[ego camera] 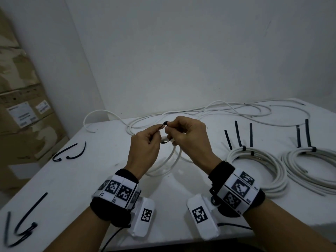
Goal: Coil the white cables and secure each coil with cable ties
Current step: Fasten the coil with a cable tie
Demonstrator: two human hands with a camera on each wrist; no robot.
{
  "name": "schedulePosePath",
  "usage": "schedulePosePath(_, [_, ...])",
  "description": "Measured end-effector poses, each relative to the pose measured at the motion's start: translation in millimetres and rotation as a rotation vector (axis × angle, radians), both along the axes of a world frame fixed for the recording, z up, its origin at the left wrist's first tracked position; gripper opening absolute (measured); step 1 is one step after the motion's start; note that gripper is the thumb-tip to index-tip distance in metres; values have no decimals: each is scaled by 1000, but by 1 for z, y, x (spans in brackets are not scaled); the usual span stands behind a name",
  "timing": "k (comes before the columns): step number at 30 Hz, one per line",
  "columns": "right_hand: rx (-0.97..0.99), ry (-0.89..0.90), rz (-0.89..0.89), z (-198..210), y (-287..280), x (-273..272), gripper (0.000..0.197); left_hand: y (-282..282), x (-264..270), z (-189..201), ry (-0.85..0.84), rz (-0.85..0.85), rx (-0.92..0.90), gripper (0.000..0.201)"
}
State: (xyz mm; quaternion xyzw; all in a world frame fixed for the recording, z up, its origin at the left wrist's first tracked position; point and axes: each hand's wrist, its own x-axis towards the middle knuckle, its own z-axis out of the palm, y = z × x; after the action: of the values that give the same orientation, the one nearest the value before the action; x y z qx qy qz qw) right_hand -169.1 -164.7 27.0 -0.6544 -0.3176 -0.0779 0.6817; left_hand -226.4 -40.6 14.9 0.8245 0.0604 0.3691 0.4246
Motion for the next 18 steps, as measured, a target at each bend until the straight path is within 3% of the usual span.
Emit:
schedulePosePath(10, [-120,115,114,16,-14,2,6,-4,-3,-2,28,-4,33,33])
schedulePosePath(18, [-377,92,166,22,-17,7,14,-12,-7,-3,45,-72,95,26])
